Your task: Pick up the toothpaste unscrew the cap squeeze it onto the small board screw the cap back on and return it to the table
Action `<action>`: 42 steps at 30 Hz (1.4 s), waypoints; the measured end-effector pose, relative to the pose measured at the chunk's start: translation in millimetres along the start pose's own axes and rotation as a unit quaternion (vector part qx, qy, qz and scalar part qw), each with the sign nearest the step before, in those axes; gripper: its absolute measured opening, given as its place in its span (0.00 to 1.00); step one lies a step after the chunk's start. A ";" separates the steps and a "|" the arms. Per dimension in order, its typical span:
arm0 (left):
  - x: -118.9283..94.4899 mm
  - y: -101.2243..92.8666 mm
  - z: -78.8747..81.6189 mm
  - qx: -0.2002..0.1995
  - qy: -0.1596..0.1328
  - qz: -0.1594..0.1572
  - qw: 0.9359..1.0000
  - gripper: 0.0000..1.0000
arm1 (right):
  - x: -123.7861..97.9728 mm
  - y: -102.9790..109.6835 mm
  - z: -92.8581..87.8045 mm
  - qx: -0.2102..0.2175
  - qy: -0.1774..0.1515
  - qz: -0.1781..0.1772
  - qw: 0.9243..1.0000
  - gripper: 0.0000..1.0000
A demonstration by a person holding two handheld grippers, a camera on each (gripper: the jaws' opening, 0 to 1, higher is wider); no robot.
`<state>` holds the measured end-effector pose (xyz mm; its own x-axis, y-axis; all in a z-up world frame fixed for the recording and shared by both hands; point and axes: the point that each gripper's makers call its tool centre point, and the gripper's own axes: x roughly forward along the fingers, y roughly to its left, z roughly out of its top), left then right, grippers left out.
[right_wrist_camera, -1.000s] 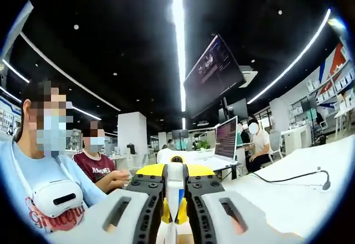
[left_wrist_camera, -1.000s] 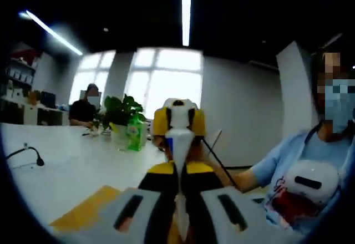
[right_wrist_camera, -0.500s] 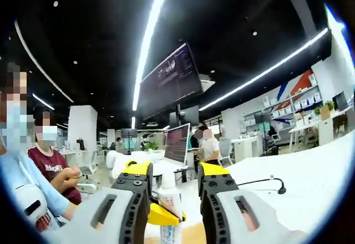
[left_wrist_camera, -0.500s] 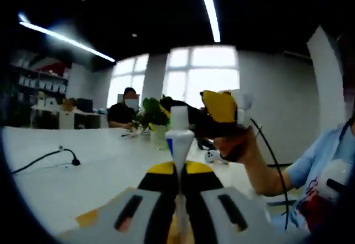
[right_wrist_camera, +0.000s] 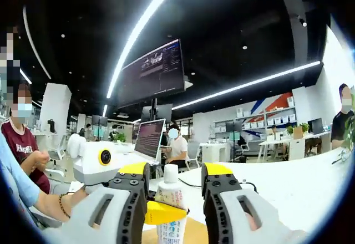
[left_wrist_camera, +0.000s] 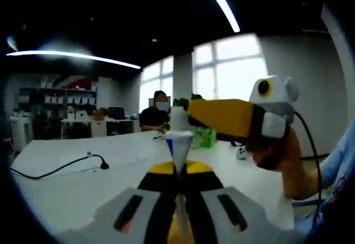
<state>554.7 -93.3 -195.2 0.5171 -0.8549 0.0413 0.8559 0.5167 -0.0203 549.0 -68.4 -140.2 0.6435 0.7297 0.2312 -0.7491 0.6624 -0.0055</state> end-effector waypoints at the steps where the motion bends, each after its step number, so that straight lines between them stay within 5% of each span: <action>1: 0.2 -1.4 -0.4 0.008 0.000 0.003 1.000 0.02 | -0.4 -1.0 1.6 -0.005 -0.004 -0.002 1.000 0.28; 4: 0.3 -0.5 -0.5 0.051 0.001 0.027 0.998 0.02 | -1.5 -5.2 2.1 -0.015 -0.006 -0.013 1.000 0.26; 14: 5.2 -2.0 -5.0 0.060 -0.005 0.026 0.998 0.02 | 2.9 4.9 -5.2 -0.049 0.007 -0.002 0.999 0.10; 21: 2.0 -9.7 -4.5 0.067 -0.011 -0.023 0.997 0.03 | 0.5 8.5 -1.6 -0.064 0.001 0.017 0.998 0.09; 27: -5.6 -13.3 4.0 0.075 -0.027 -0.031 0.996 0.03 | -5.6 14.1 7.8 -0.059 0.000 0.025 0.998 0.09; 35: -6.1 -25.2 0.7 -0.021 -0.013 -0.088 0.996 0.03 | -6.6 15.0 7.2 -0.084 -0.001 0.048 0.995 0.10; 42: -5.6 -31.7 -6.1 -0.051 -0.002 -0.160 0.986 0.03 | -8.3 16.8 1.3 -0.030 0.010 0.090 0.995 0.10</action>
<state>524.7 -105.2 -200.9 0.2215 -0.9729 0.0664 0.9710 0.2137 -0.1068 530.9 -63.5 -140.9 0.5027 0.8405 0.2023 -0.8424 0.5288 -0.1034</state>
